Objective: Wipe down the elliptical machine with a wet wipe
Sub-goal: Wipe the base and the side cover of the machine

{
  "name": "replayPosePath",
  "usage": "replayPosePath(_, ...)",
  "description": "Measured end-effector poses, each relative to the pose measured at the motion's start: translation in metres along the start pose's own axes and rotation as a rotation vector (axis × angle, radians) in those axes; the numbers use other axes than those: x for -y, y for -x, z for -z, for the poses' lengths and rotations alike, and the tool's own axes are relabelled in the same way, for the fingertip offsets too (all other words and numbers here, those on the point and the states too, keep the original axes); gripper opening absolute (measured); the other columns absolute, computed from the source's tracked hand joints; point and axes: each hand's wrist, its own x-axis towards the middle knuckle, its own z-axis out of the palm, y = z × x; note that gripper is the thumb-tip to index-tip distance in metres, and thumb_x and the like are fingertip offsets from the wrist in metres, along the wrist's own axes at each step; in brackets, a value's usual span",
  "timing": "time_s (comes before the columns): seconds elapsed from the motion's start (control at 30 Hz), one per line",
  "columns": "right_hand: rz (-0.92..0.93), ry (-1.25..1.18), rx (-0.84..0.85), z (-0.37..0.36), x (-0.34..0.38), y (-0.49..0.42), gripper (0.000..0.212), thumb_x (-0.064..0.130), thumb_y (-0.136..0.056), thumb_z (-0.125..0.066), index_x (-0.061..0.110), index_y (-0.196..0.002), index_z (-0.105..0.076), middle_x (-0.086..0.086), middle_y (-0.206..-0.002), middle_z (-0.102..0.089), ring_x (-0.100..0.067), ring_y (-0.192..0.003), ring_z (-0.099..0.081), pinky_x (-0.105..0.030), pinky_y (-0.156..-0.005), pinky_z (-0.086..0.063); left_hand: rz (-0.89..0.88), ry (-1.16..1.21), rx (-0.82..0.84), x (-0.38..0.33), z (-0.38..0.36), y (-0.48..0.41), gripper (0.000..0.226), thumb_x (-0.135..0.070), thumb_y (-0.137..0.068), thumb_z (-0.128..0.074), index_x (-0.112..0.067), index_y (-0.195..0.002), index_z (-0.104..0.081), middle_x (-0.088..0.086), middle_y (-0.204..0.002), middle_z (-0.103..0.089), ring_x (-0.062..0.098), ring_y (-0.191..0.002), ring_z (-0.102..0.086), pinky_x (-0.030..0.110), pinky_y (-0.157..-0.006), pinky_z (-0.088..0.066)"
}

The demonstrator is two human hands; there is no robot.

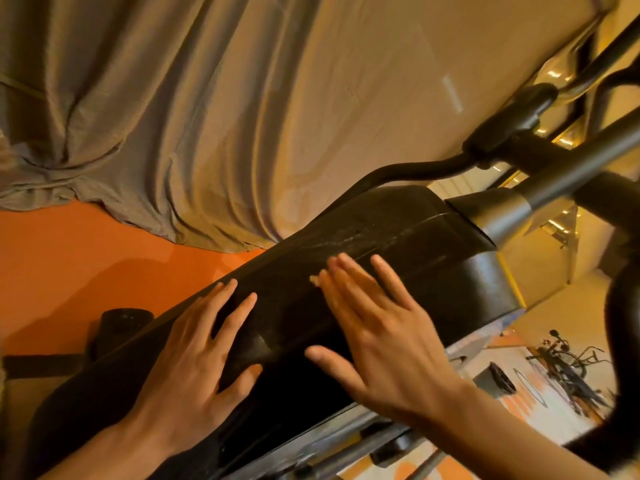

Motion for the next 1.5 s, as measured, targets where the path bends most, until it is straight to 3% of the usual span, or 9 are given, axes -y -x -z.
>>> replayPosePath(0.2,-0.360,0.124,0.046,0.027,-0.060,-0.021,0.098,0.074,-0.097,0.007,0.007,-0.160,-0.025,-0.014,-0.168,-0.021,-0.023,-0.158,-0.004,-0.044,-0.129,0.006,0.010,0.003,-0.003,-0.001,-0.001,0.001,0.076,-0.071,-0.099,-0.031,-0.032,-0.164,-0.025,-0.004,-0.173,-0.012,0.015,-0.160,-0.008,0.050,-0.119,-0.027)
replayPosePath(0.3,-0.254,-0.025,0.077,0.008,0.003,-0.030,0.103,0.080,-0.094,0.002,0.006,-0.161,-0.022,-0.016,-0.169,-0.015,-0.025,-0.159,0.000,-0.041,-0.128,0.005,-0.001,-0.001,-0.009,0.001,-0.001,0.000,0.076,-0.070,-0.098,-0.035,-0.034,-0.164,-0.024,-0.005,-0.173,-0.012,0.015,-0.160,-0.010,0.050,-0.118,-0.028)
replayPosePath(0.47,0.051,-0.128,0.130,0.002,0.039,-0.022,0.096,0.078,-0.098,-0.014,0.006,-0.154,-0.043,-0.015,-0.159,-0.043,-0.024,-0.157,-0.019,-0.039,-0.128,0.001,0.000,0.022,-0.009,0.004,0.000,0.001,0.079,-0.081,-0.096,-0.027,-0.042,-0.164,-0.019,-0.009,-0.173,-0.009,0.014,-0.160,-0.008,0.049,-0.118,-0.026)
replayPosePath(0.57,-0.137,0.063,0.059,0.023,-0.032,-0.024,0.094,0.075,-0.099,-0.004,0.011,-0.152,-0.047,-0.013,-0.157,-0.046,-0.021,-0.157,-0.019,-0.042,-0.128,0.003,-0.003,0.002,-0.013,0.003,0.000,0.000,0.075,-0.074,-0.098,-0.031,-0.039,-0.164,-0.021,-0.009,-0.173,-0.011,0.012,-0.160,-0.006,0.048,-0.118,-0.025)
replayPosePath(0.7,-0.405,0.146,0.119,0.038,-0.072,-0.041,0.108,0.081,-0.090,0.012,0.008,-0.161,-0.026,-0.013,-0.168,-0.021,-0.023,-0.159,-0.001,-0.045,-0.128,0.008,-0.012,-0.016,-0.014,0.003,-0.002,0.001,0.076,-0.072,-0.099,-0.032,-0.035,-0.164,-0.022,-0.005,-0.173,-0.012,0.015,-0.160,-0.008,0.048,-0.118,-0.026)
replayPosePath(0.87,-0.180,-0.143,0.133,-0.003,0.043,-0.055,0.111,0.086,-0.090,-0.001,0.004,-0.161,-0.021,-0.017,-0.169,-0.017,-0.026,-0.159,0.002,-0.042,-0.128,0.007,-0.002,0.006,-0.027,0.006,-0.005,-0.001,0.076,-0.071,-0.097,-0.039,-0.027,-0.159,-0.039,-0.002,-0.172,-0.017,0.018,-0.160,-0.013,0.051,-0.119,-0.030)
replayPosePath(1.0,0.009,-0.178,0.129,-0.004,0.065,-0.027,0.098,0.079,-0.098,-0.015,0.002,-0.154,-0.041,-0.016,-0.160,-0.040,-0.024,-0.157,-0.015,-0.042,-0.127,0.000,0.002,-0.065,-0.031,0.002,-0.005,0.001,0.081,-0.076,-0.099,-0.029,-0.028,-0.163,-0.029,0.001,-0.172,-0.017,0.020,-0.159,-0.014,0.045,-0.123,-0.028)
replayPosePath(1.27,-0.535,0.132,0.107,0.028,-0.042,-0.049,0.110,0.081,-0.089,0.012,0.006,-0.160,-0.027,-0.016,-0.168,-0.021,-0.026,-0.158,-0.007,-0.047,-0.128,0.008,0.023,-0.020,0.021,-0.003,0.004,0.001,0.078,-0.064,-0.096,-0.045,-0.030,-0.164,-0.027,-0.003,-0.173,-0.012,0.016,-0.160,-0.007,0.051,-0.125,-0.026)
replayPosePath(1.5,-0.136,-0.214,0.124,-0.009,0.067,-0.043,0.096,0.075,-0.100,-0.008,0.002,-0.156,-0.034,-0.019,-0.164,-0.029,-0.026,-0.158,-0.010,-0.043,-0.126,0.002,0.024,0.004,-0.065,0.000,0.002,0.002,0.085,-0.077,-0.098,-0.041,-0.021,-0.161,-0.033,0.005,-0.172,-0.019,0.022,-0.156,-0.023,0.048,-0.118,-0.035)
